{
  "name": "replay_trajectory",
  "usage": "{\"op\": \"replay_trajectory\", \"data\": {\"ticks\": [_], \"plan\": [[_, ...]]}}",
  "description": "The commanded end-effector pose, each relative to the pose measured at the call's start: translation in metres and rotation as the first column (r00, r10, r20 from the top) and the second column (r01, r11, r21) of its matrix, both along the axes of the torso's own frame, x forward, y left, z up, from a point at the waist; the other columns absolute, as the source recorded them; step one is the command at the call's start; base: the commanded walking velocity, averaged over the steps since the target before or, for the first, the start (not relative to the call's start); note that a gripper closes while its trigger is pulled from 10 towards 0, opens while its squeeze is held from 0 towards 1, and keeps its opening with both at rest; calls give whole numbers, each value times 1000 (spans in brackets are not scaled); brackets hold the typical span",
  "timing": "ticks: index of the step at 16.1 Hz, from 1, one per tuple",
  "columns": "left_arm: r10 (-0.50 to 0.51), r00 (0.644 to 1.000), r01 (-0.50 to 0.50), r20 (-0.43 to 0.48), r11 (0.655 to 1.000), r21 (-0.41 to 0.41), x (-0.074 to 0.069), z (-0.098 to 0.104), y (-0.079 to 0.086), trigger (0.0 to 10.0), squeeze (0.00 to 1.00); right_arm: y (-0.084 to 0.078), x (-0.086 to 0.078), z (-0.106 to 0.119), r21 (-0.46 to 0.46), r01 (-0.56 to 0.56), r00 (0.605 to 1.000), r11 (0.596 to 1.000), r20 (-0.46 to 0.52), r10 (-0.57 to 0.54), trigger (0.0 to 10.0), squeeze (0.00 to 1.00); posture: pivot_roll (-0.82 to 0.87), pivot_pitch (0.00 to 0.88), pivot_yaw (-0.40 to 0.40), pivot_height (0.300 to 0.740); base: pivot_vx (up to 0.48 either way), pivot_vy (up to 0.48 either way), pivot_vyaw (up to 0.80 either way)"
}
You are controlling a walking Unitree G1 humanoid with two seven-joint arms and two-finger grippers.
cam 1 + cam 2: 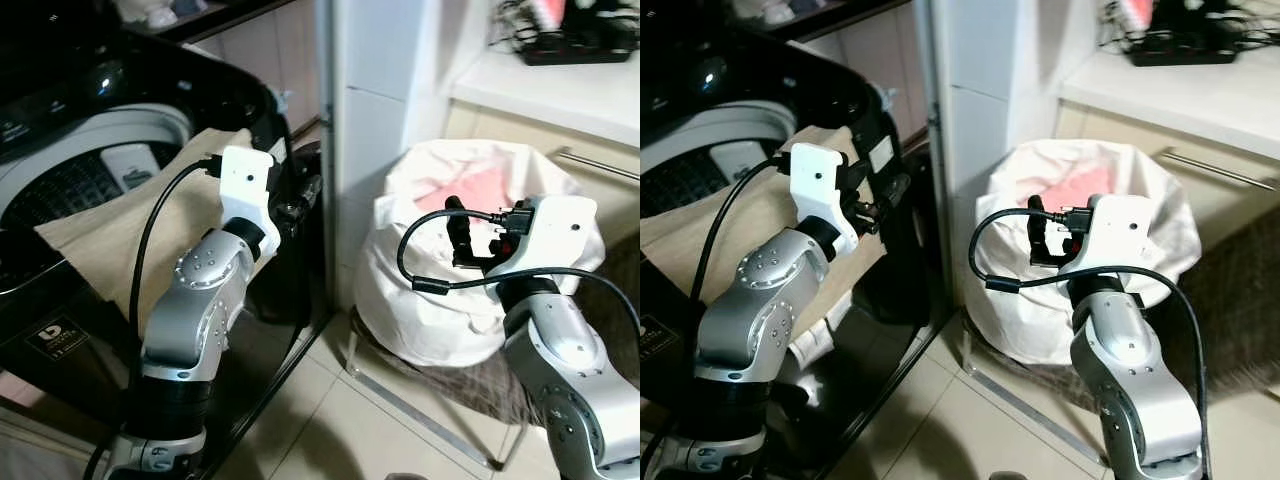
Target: Clothes washing
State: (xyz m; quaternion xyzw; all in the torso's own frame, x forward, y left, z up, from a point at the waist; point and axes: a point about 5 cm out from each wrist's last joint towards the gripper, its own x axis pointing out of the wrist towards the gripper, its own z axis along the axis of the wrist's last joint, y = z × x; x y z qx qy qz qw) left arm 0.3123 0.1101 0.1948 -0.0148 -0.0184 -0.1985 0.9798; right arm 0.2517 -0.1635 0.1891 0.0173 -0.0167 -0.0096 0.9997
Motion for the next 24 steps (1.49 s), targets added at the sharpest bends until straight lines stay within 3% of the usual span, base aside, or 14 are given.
{"op": "replay_trajectory", "data": {"ticks": [1,8,24], "plan": [[22,1000,-22,-1,1000,9,0,0,4,10000,0,2,0,0,-2,-14,1000,1000,-1,14,10000,0,-203,0,58,740,304,0,0],[39,999,-39,-19,999,11,-8,-6,6,10000,0,7,-2,-8,7,-60,998,998,-29,60,10000,0,-184,0,28,740,306,0,0],[44,999,-44,-16,999,3,-7,-5,1,10000,0,5,2,-3,6,-73,997,997,-6,74,10000,0,-194,0,30,740,306,0,-61]]}}
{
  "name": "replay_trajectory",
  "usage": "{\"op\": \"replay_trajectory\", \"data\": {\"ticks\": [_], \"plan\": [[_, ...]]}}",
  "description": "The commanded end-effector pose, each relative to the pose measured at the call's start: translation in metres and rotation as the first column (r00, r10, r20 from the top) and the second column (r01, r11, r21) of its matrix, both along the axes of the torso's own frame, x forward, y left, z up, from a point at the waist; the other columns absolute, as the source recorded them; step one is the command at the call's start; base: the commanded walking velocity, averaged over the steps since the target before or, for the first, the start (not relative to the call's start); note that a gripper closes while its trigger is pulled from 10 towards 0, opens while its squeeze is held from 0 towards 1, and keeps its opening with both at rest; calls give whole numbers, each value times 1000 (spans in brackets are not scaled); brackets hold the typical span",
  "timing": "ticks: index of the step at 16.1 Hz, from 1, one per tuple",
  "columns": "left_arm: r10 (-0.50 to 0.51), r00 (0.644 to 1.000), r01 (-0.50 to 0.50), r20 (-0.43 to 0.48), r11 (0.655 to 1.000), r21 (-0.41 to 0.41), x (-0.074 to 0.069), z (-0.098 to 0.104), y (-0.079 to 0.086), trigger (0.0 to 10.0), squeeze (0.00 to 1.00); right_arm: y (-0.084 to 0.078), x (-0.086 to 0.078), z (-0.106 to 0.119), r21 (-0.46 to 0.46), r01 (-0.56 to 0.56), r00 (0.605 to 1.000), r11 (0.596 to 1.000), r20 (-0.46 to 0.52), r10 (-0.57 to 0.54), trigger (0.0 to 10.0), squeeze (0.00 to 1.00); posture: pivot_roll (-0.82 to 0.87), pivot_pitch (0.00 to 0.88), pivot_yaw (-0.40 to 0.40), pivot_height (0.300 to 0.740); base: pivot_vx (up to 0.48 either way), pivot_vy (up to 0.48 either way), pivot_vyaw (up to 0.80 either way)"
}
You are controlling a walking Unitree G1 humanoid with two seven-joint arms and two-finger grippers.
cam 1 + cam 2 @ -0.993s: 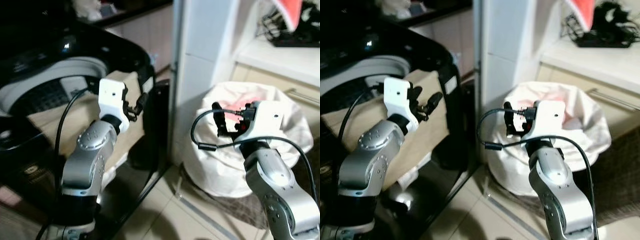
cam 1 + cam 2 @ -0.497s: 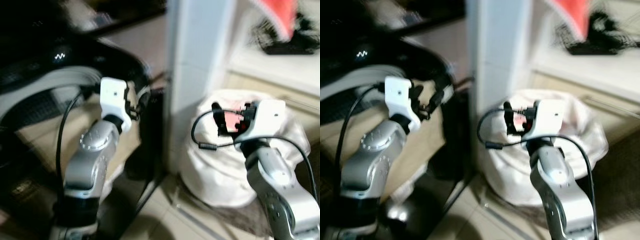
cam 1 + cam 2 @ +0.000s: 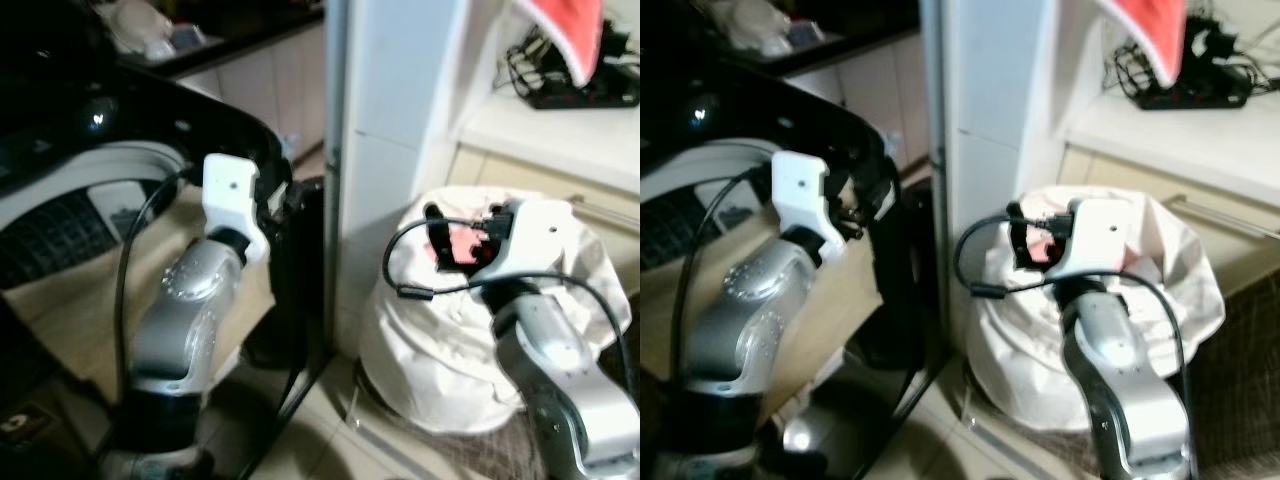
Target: Clothes washing
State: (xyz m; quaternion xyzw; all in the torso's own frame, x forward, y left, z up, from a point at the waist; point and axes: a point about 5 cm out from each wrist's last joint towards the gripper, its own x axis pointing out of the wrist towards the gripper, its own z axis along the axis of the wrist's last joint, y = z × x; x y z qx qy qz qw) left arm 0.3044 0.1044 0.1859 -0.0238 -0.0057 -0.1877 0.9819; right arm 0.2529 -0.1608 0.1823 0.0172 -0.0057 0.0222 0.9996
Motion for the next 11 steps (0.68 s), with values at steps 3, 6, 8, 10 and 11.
{"op": "replay_trajectory", "data": {"ticks": [3,6,8,10,11], "plan": [[30,999,-30,16,999,11,1,4,7,10000,0,3,2,4,3,-16,1000,1000,15,16,10000,0,-192,0,25,740,309,0,0],[29,999,-29,20,1000,6,2,7,6,10000,0,5,3,7,7,-27,999,1000,31,26,10000,0,-191,0,23,740,310,0,0],[38,999,-37,22,999,-5,3,9,6,10000,0,5,3,11,12,-38,998,999,49,37,10000,0,-192,0,24,740,296,0,0],[54,998,-54,19,999,3,5,8,6,10000,0,4,5,13,21,-28,998,999,62,26,10000,0,-196,0,26,740,0,0,0],[57,998,-57,21,998,1,5,8,7,10000,0,3,6,13,21,-26,998,999,61,25,10000,0,-196,0,26,740,0,0,0]]}}
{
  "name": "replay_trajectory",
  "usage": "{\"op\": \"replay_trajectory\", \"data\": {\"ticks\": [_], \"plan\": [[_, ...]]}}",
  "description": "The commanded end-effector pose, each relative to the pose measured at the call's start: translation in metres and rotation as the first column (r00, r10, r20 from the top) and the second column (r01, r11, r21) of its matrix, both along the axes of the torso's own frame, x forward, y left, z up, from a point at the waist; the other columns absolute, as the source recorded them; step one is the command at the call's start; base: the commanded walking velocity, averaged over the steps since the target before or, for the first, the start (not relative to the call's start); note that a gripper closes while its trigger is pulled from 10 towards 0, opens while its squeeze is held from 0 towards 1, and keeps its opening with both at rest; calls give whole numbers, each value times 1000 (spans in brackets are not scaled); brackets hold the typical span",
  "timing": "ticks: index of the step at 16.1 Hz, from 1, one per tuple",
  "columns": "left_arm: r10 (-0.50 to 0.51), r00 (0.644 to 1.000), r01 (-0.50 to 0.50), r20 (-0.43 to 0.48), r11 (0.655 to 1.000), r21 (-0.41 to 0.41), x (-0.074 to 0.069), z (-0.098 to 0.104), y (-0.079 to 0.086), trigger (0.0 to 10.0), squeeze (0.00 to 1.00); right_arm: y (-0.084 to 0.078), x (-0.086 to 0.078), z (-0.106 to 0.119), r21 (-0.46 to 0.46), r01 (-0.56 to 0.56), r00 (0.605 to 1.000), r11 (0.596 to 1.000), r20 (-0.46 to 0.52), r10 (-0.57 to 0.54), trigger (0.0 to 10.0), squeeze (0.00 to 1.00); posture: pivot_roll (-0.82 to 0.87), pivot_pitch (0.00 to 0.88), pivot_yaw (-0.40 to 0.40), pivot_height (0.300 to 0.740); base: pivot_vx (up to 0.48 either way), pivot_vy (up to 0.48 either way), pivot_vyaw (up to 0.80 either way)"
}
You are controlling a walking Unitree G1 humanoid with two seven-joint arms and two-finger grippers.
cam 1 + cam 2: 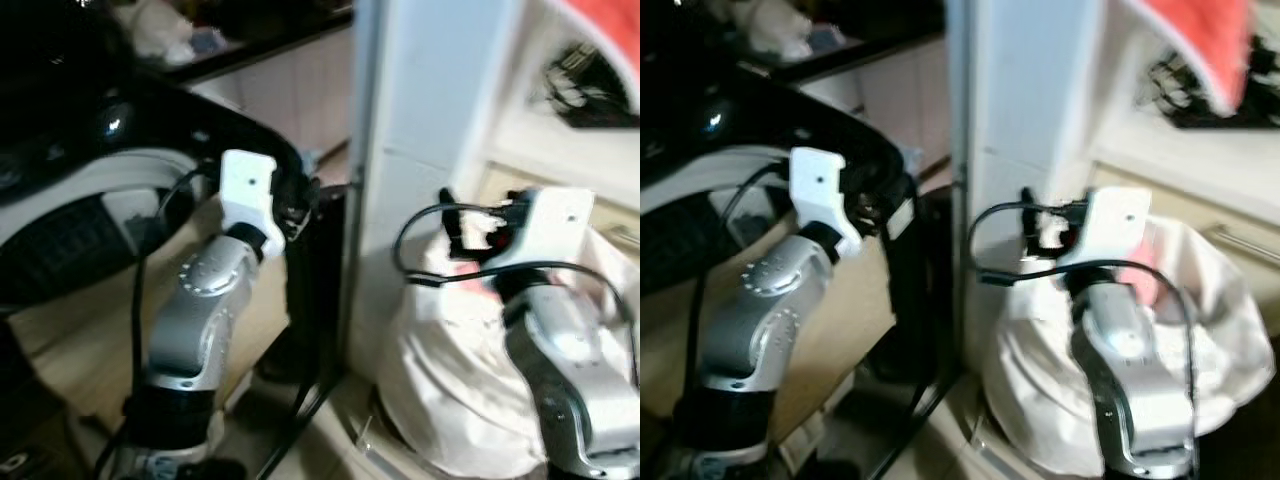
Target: Clothes washing
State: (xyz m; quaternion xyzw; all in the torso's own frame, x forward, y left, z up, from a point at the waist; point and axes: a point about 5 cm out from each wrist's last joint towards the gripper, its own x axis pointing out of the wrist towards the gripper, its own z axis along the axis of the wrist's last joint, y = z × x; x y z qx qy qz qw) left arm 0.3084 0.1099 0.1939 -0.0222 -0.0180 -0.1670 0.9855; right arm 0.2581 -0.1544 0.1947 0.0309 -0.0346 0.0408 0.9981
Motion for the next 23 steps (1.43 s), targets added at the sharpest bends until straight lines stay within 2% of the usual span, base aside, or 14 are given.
{"op": "replay_trajectory", "data": {"ticks": [1,2,4,5,6,8,11,12,15,18,20,21,22,23], "plan": [[15,1000,-15,-3,1000,4,1,0,2,10000,0,-6,0,-2,-28,26,999,999,-21,-26,10000,0,-196,0,25,740,0,0,0],[-3,1000,3,0,1000,16,1,0,1,10000,0,-12,0,-7,-63,50,997,997,-53,-53,10000,0,-197,0,27,740,0,0,0],[-46,999,46,9,998,39,-1,0,-1,10000,0,-22,0,-10,-71,46,995,996,-82,-52,10000,0,-197,0,27,740,0,0,0],[-96,995,95,23,994,52,-3,2,-3,10000,0,-38,0,-14,-124,60,986,991,-149,-78,10000,1000,-199,4,29,740,0,0,0],[-135,990,132,33,989,70,-5,2,-4,10000,0,-56,-1,-20,-118,94,970,989,-215,-117,10000,1000,-200,5,29,740,0,0,0],[-211,977,208,32,974,90,-8,3,-8,10000,0,-78,-7,-39,-165,61,918,984,-379,-120,10000,1000,-199,6,33,740,0,0,0],[-311,950,305,19,941,146,-13,3,-13,10000,0,-96,-3,-41,-111,117,904,987,-400,-152,10000,1000,-197,11,40,740,0,0,0],[-403,915,399,-10,903,159,-20,2,-19,10000,0,-110,0,-50,-73,125,875,989,-462,-145,10000,1000,-196,10,45,740,0,0,0],[-482,875,481,-37,861,168,-27,-1,-24,10000,0,-135,10,-73,-54,178,812,983,-556,-178,10000,1000,-187,14,53,740,0,0,0],[-494,868,493,-44,850,184,-28,-1,-24,10000,0,-142,19,-81,-47,198,798,979,-572,-188,10000,1000,-179,17,51,740,0,0,0],[-541,840,540,-39,825,166,-33,2,-26,10000,0,-144,26,-96,-5,182,765,983,-627,-145,10000,1000,-173,18,48,740,0,0,0],[-627,779,624,-32,769,136,-42,5,-29,10000,0,-142,25,-108,4,167,722,986,-682,-119,10000,1000,-176,20,52,740,0,0,0],[-695,718,693,-43,707,142,-50,6,-31,10000,0,-146,24,-117,-31,198,683,980,-713,-160,10000,1000,-166,21,51,740,0,0,0],[-715,698,713,-50,685,149,-53,6,-31,10000,0,-149,23,-119,-52,222,670,974,-717,-191,10000,1000,-164,22,51,740,0,0,0]]}}
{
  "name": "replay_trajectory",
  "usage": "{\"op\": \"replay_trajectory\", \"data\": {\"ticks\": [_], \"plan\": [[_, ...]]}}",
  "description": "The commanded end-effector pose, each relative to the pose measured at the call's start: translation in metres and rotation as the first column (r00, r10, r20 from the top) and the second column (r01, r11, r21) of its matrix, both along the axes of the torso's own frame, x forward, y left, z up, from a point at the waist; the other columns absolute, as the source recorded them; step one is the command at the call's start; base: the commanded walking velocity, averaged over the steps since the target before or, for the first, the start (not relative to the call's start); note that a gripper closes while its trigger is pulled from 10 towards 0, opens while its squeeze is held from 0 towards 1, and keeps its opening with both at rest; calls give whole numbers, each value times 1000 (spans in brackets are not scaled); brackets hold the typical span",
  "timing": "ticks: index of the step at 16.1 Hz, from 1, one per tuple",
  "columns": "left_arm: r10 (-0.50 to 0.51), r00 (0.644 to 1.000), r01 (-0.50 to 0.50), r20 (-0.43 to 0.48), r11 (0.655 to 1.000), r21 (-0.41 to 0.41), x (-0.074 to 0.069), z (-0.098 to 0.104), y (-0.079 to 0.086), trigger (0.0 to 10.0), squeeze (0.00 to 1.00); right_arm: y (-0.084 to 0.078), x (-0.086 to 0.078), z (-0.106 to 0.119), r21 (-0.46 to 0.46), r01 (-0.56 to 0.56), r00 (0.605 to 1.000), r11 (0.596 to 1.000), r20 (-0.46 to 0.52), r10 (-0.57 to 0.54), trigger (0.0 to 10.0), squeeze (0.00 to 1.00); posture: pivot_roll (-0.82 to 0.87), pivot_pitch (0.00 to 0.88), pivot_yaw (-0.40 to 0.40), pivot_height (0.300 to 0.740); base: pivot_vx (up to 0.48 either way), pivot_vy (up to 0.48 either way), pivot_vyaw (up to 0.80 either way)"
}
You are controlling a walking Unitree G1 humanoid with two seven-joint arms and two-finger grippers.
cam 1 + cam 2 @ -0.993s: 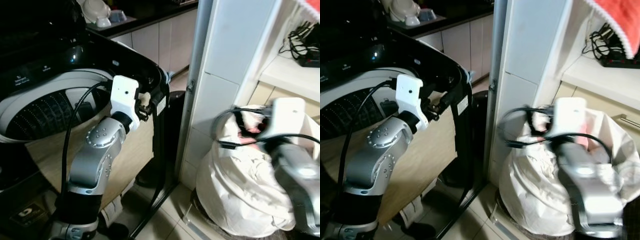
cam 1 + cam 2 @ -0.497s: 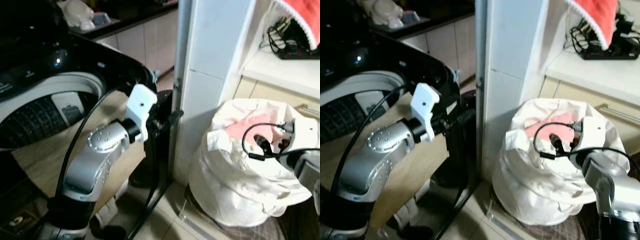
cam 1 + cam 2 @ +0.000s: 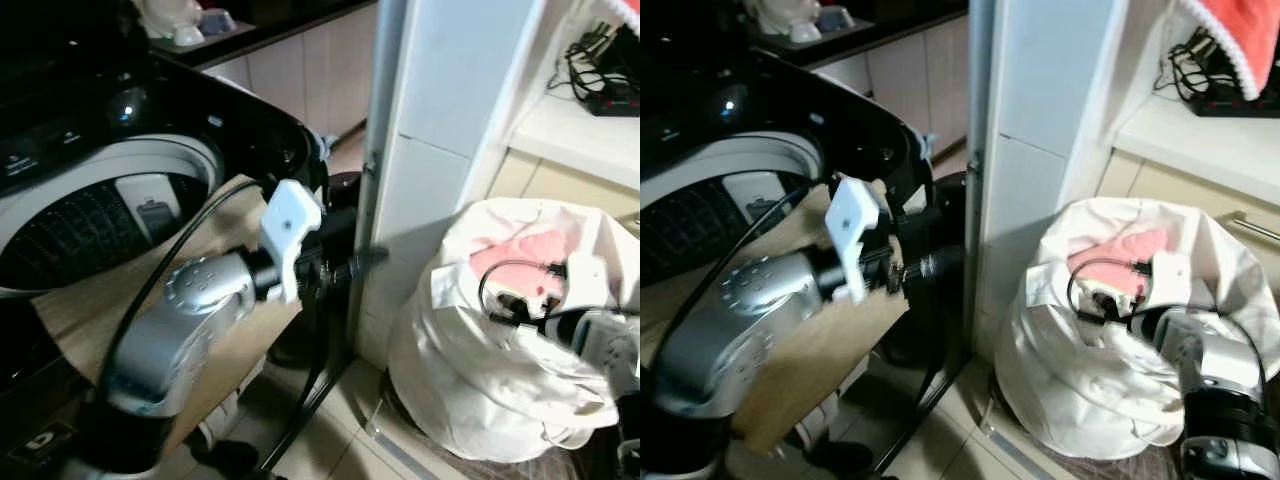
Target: Clothes washing
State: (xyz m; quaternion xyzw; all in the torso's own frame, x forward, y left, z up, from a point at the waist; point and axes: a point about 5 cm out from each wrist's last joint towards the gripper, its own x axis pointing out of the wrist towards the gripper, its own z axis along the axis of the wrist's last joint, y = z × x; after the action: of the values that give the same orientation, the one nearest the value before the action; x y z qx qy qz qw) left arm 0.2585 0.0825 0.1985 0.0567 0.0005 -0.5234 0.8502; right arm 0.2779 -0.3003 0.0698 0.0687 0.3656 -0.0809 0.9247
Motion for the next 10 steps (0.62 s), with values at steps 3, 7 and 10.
{"op": "replay_trajectory", "data": {"ticks": [3,7,10], "plan": [[-63,998,64,-7,996,64,-5,-3,-2,10000,0,-5,-1,-14,-14,46,995,999,-83,-47,10000,1000,-161,26,60,740,0,0,0],[-81,997,81,-10,994,70,-5,0,-2,10000,0,-7,-2,-35,-66,56,989,996,-132,-64,10000,0,-148,28,72,740,0,0,0],[-127,992,128,-19,989,80,-9,1,-2,10000,0,-11,-1,-36,-99,41,988,994,-144,-55,10000,0,-143,22,73,740,0,0,0]]}}
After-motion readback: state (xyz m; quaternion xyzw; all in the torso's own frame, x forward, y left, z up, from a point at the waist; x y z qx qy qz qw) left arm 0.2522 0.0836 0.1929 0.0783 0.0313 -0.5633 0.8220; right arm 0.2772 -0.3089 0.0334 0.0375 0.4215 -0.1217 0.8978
